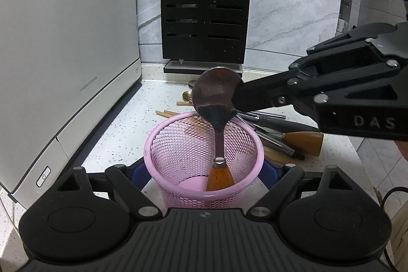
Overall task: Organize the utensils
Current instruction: 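Lower the spoon handle-first into the pink cup and open the right gripper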
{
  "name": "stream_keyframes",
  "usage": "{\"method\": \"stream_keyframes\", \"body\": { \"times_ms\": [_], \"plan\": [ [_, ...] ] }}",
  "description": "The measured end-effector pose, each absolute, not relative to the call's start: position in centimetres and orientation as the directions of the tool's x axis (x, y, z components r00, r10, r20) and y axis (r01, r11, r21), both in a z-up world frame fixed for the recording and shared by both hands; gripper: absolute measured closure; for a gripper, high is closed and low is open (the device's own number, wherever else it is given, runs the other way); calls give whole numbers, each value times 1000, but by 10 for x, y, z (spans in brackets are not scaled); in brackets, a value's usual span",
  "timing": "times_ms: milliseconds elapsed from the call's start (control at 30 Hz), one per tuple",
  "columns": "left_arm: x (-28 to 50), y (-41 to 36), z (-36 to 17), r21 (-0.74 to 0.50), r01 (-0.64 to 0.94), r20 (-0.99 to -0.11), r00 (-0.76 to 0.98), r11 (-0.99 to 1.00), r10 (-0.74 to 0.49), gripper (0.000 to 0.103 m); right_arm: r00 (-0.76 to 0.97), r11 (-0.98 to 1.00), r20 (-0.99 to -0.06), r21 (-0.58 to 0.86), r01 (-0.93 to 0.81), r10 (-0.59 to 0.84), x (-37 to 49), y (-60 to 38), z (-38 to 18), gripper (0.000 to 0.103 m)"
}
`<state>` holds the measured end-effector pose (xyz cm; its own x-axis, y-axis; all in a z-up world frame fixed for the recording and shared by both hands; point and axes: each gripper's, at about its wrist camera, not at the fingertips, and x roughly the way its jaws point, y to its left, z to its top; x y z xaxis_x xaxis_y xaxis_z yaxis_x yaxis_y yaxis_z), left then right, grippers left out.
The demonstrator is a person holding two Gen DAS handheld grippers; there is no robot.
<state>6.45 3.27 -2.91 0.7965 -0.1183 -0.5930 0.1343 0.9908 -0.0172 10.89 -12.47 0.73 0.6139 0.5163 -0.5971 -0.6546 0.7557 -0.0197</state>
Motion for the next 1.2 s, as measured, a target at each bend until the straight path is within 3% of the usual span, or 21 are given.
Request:
{"method": "stream_keyframes", "body": {
  "times_ms": [333, 900, 1200],
  "plan": [
    [65, 31, -30, -9, 138, -595, 796, 990, -116, 10, 600, 773, -614, 25, -634, 512, 113, -140, 8, 103],
    [68, 32, -31, -4, 127, -597, 796, 992, -104, 10, 648, 847, -581, 149, -510, 492, 128, -179, 21, 99],
    [69, 36, -30, 0, 108, -599, 796, 994, -86, 10, 641, 888, -671, 58, -457, 373, 147, -174, -14, 99]
  ]
}}
